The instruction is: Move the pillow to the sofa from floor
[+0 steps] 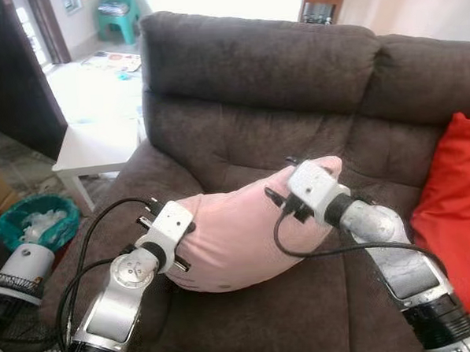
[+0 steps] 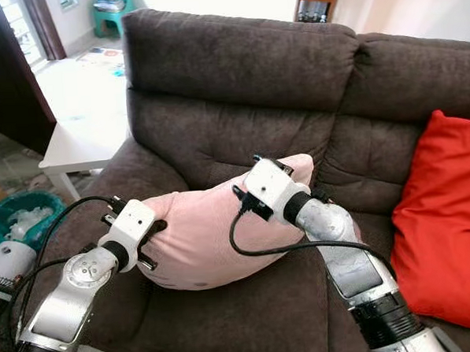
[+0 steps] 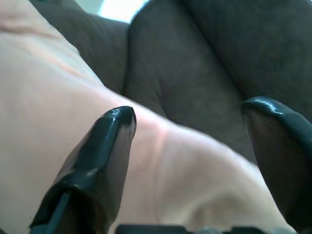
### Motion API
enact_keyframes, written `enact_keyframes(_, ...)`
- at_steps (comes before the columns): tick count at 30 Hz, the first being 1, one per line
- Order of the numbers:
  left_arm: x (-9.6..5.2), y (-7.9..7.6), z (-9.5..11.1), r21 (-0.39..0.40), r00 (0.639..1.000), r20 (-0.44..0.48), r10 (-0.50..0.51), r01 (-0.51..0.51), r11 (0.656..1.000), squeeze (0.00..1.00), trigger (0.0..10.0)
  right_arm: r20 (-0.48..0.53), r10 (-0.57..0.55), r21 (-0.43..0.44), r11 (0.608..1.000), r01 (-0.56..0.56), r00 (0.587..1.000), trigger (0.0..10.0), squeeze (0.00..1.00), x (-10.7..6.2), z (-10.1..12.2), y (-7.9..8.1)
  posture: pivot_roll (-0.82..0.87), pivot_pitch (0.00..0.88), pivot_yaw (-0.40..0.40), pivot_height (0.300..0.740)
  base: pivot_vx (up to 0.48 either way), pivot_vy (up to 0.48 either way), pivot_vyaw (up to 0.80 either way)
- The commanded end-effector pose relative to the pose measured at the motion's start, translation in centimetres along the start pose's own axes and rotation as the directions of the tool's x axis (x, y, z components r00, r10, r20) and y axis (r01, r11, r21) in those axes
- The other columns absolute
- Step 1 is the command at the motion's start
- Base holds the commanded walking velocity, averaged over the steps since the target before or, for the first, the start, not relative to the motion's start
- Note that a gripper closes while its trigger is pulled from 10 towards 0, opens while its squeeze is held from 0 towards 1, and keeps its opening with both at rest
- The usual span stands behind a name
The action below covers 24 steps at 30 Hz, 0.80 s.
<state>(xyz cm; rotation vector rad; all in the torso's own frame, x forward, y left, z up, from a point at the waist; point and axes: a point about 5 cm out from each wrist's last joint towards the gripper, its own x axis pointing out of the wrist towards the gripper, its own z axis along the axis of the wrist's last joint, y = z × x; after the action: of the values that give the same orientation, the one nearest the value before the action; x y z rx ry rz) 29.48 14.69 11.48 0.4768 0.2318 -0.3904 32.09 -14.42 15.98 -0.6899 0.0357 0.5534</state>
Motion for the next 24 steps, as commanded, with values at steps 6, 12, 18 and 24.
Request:
enact_keyframes(6, 0.0, 2.5, -1.2, -0.012, 0.977, -0.068, 0.200, -0.202, 0.979, 0.00, 10.0, -0.055, -0.112, 0.036, 0.993, 0.114, 0.992, 10.0, 0.00, 0.0, -1.1, -1.0, 0.09, 0.024, -0.087, 0.740, 0.000, 0.000, 0.00)
enact_keyframes(12, -0.2, 4.8, -0.6, -0.101, 0.920, -0.065, 0.387, -0.392, 0.914, 0.00, 10.0, -0.179, -0.249, 0.054, 0.964, 0.262, 0.952, 10.0, 0.00, -1.0, -3.9, -1.6, 0.09, 0.028, -0.087, 0.740, 0.000, 0.000, 0.00)
enact_keyframes(18, -0.2, 5.2, -0.6, -0.140, 0.876, -0.068, 0.477, -0.482, 0.865, 0.00, 10.0, -0.360, -0.365, 0.060, 0.909, 0.412, 0.858, 10.0, 0.00, -3.1, -8.5, -1.1, 0.08, 0.033, -0.086, 0.740, 0.000, 0.000, 0.00)
enact_keyframes(24, -0.5, 5.9, -0.5, -0.213, 0.797, -0.077, 0.599, -0.600, 0.771, 0.00, 10.0, -0.561, -0.317, 0.079, 0.899, 0.431, 0.764, 10.0, 0.00, -5.3, -14.0, 3.2, 0.08, 0.032, -0.087, 0.740, 0.000, 0.000, 0.00)
